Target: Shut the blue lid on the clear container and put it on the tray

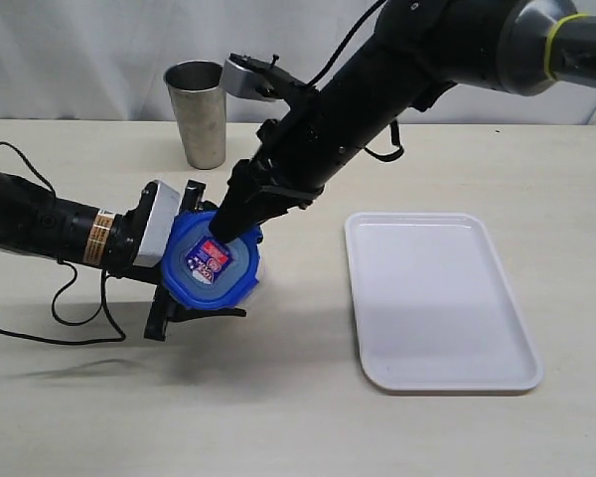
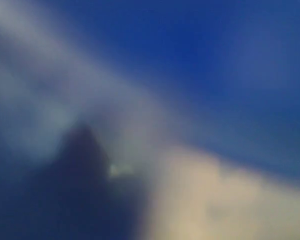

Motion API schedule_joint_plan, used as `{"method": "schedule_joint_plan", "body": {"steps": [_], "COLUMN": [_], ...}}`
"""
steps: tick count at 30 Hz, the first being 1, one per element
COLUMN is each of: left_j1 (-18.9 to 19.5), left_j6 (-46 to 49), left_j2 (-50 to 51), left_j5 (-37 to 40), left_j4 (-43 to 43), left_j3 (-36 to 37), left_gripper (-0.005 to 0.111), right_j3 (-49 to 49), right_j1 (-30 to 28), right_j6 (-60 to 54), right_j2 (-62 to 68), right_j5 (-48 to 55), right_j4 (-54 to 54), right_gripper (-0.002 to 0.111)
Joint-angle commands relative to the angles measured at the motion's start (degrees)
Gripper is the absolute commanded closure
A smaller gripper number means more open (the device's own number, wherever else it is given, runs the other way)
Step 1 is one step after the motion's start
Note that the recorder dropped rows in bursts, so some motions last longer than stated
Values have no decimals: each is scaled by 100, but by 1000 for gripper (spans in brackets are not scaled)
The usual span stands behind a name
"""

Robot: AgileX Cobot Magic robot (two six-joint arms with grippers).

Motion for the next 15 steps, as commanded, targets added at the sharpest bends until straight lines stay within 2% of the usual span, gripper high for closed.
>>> {"method": "schedule_joint_plan", "body": {"steps": [1,9,15], "left_j1": [-59,-59,-59], "left_j6": [-363,-374,-457], "left_j2": [-67,-67,-67], "left_j5": [-261,-261,-261], "left_j4": [-485,-485,-496], "left_j3": [14,14,14], "left_gripper": [107,107,107], "right_j3": [124,458,564], "right_j1": [-176,-689,-689], "right_j6": [-556,-1090,-1315], "right_j2": [445,526,589], "right_j5": [345,416,312], "right_j4": [494,1419,1224], "right_gripper": [104,104,101]}}
